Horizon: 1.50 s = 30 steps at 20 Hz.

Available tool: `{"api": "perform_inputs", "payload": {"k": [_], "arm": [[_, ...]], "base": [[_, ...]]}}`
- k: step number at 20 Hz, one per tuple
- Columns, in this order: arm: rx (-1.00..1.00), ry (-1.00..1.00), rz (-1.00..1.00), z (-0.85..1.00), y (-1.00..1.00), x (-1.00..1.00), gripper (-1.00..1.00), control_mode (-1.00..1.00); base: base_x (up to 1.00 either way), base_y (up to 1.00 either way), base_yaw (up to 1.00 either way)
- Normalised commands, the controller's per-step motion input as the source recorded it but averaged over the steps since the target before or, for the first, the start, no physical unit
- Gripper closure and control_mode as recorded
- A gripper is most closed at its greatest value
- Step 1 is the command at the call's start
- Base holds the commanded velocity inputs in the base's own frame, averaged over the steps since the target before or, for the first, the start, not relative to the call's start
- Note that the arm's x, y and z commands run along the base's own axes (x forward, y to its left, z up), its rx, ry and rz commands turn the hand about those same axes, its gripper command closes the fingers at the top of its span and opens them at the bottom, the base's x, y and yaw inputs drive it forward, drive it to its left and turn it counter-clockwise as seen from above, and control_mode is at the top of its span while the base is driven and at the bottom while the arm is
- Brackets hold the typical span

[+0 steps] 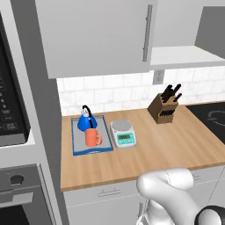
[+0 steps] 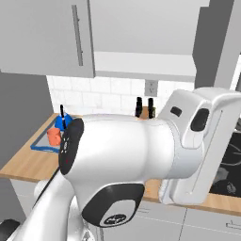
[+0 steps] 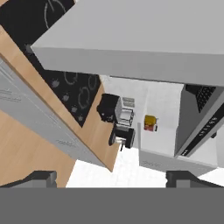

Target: Pick the kettle from the counter and place it on the tray. Then pick the mug from the cabinet and place it on the tray. Then close the cabinet doors.

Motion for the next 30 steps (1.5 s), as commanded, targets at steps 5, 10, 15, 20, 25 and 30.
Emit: {"api": "perform_inputs", "payload": {"k": [5,10,15,20,25,30], "arm": [[-0.01,0.05,0.00,0.00,-0.46,0.44,-1.00,-1.00],[-0.14,0.04,0.03,-0.09,-0.08,0.52,-1.00,-1.00],[-0.07,0.09,0.17,-0.08,0.05,0.61,-1.00,-1.00],[-0.01,0.16,0.29,-0.01,0.17,0.47,-1.00,-1.00],[-0.03,0.15,0.34,-0.03,0.69,0.44,-1.00,-1.00],[0.00,0.02,0.39,-0.07,0.67,0.49,-1.00,-1.00]], "base": [[0.00,0.00,0.00],[0.00,0.00,0.00],[0.00,0.00,0.00],[0.00,0.00,0.00],[0.00,0.00,0.00],[0.00,0.00,0.00]]}}
